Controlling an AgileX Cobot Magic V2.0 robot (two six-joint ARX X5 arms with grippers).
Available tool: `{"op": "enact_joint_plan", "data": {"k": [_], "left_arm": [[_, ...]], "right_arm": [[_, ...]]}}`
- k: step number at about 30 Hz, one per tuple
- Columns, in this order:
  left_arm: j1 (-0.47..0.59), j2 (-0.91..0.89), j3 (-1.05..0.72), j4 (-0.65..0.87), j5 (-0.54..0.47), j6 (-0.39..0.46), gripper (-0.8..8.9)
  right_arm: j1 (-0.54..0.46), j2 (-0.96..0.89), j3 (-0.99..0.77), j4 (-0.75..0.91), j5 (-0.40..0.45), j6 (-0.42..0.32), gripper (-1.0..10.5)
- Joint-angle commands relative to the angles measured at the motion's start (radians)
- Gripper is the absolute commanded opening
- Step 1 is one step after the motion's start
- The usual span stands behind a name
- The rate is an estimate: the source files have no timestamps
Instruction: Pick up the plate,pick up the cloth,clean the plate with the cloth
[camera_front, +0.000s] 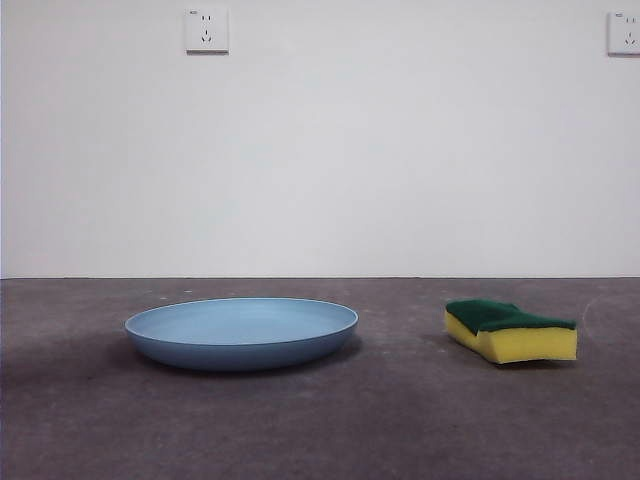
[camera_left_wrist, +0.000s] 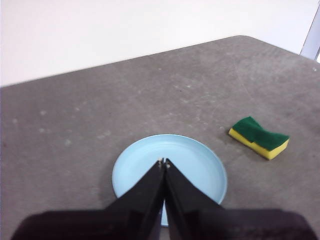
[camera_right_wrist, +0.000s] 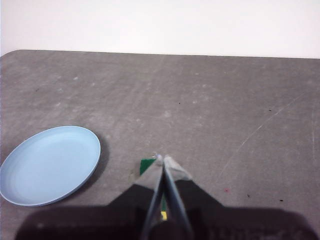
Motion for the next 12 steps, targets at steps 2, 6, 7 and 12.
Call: {"op": "enact_joint_plan", "data": {"k": [2, 6, 7, 12], "left_arm": [[0.061, -0.047, -0.016, -0.006, 0.006, 0.128, -0.01], [0.167, -0.097, -0.066, 0.008, 0.004, 0.138, -0.01], [0.203, -0.117, -0.098, 0.030, 0.004, 0.138, -0.01], [0.318, -0.232, -0.280, 0.177, 0.010, 0.137, -0.01]], "right_arm": [[0.002, 0.000, -0.008, 0.006, 0.003, 0.010, 0.0], [0.002, 0.000, -0.008, 0.006, 0.003, 0.010, 0.0], [0.002, 0.000, -0.008, 0.006, 0.003, 0.010, 0.0], [0.002, 0.000, -0.008, 0.006, 0.003, 0.010, 0.0]]}}
